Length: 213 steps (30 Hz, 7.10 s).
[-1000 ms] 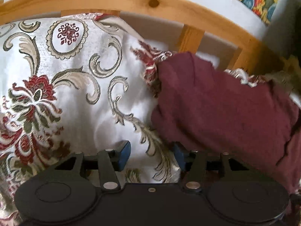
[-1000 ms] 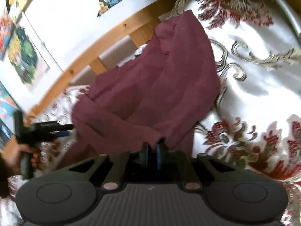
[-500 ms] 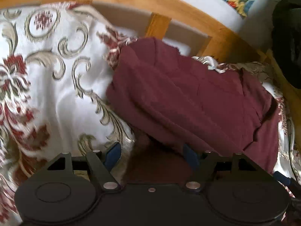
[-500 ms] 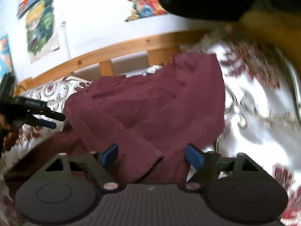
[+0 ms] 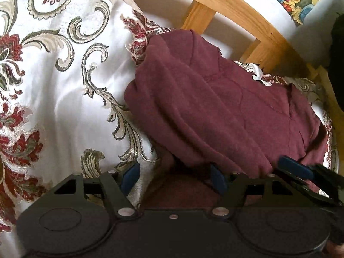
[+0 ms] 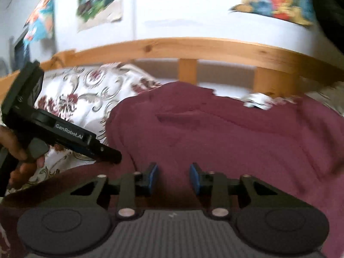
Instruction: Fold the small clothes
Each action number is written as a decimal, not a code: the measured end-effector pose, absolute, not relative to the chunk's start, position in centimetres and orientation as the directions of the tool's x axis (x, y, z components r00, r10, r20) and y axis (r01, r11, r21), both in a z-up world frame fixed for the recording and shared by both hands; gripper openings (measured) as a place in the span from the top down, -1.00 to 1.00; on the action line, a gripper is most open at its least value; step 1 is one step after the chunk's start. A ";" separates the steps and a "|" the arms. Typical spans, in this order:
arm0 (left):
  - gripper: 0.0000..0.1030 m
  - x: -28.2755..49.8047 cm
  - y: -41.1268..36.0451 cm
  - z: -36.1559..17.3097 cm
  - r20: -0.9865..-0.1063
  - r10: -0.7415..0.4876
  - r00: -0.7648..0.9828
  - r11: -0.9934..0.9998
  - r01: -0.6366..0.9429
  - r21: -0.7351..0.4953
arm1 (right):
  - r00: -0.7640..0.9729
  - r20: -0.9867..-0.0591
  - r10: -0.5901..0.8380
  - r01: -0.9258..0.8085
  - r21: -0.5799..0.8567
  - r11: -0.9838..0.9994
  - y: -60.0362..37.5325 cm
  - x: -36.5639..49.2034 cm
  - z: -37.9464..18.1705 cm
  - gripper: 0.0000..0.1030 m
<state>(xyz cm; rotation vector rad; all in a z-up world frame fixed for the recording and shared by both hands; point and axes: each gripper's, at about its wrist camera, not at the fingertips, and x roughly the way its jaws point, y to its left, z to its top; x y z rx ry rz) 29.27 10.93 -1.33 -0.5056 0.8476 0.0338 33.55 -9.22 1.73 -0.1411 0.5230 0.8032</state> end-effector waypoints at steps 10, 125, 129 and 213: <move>-0.24 29.5 11.9 -1.9 -0.716 -0.188 0.673 0.872 -0.222 -0.437 | 0.567 -0.542 0.620 -0.748 -0.023 0.664 -5.1 34.9 1.0 0.90; 0.90 -1.2 2.2 5.4 -0.608 -0.191 0.771 0.973 0.231 -0.012 | 0.725 -0.634 0.268 -0.585 -0.361 0.726 -21.8 2.5 5.9 0.88; 0.90 -4.0 2.9 7.9 -0.610 -0.255 0.750 0.958 0.283 -0.052 | 0.678 -0.662 0.319 -0.622 -0.286 0.729 -22.6 -1.2 8.8 0.88; -0.94 26.0 9.5 1.7 -0.802 0.054 0.596 0.978 -0.195 -0.079 | 0.823 -0.515 0.240 -0.159 0.196 0.968 -28.7 28.3 -2.3 0.90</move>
